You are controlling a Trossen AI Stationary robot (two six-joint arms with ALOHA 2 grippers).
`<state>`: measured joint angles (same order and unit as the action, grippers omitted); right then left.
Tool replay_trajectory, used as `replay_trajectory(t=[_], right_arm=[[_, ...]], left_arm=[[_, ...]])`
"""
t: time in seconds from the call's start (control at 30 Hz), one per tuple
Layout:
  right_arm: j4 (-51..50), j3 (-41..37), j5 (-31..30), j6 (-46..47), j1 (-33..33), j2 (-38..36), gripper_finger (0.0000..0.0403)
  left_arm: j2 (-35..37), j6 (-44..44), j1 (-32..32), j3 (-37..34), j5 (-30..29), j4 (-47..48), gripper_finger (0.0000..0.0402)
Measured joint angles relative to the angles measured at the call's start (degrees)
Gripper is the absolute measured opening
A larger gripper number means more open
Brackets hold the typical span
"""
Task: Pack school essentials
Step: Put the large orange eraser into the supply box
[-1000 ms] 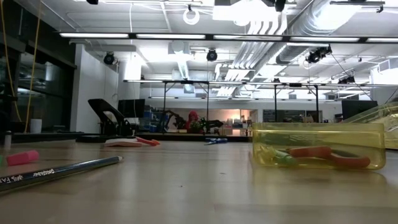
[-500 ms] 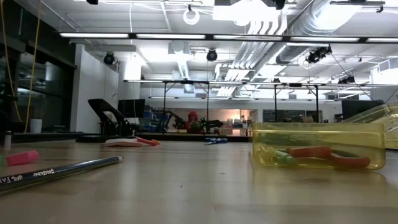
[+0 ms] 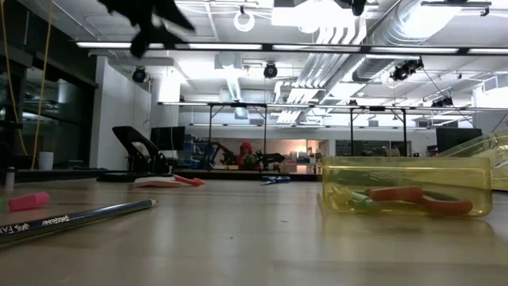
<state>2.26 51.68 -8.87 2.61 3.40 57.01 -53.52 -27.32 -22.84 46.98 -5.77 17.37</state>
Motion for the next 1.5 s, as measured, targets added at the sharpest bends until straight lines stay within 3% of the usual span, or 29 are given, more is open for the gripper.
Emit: replay_trajectory(t=[0.23,0.5,0.67,0.87,1.13,1.5], right_arm=[[-0.81,0.0,-0.1,0.42,0.0,0.0,0.016],[-0.85,0.0,-2.93,2.09,0.0,0.02,0.016],[-0.86,0.0,-2.94,2.1,0.0,0.02,0.016],[-1.15,-0.02,-3.11,2.99,0.0,0.02,0.016],[-2.48,-0.02,-5.1,4.03,0.0,0.04,0.016],[-2.93,-0.02,-6.77,4.01,0.0,0.04,0.016]], left_arm=[[-20.54,-2.07,-3.11,0.0,8.3,4.04,0.0158],[-35.06,5.48,-4.69,1.73,9.12,5.3,0.0158],[-38.98,12.78,-4.62,6.21,7.21,5.61,0.0158],[-44.23,17.04,-4.36,10.62,5.5,12.61,0.0158],[-49.22,17.06,-4.41,11.43,4.02,14.39,0.0158],[-50.09,20.39,-3.38,11.52,3.47,16.11,0.0158]])
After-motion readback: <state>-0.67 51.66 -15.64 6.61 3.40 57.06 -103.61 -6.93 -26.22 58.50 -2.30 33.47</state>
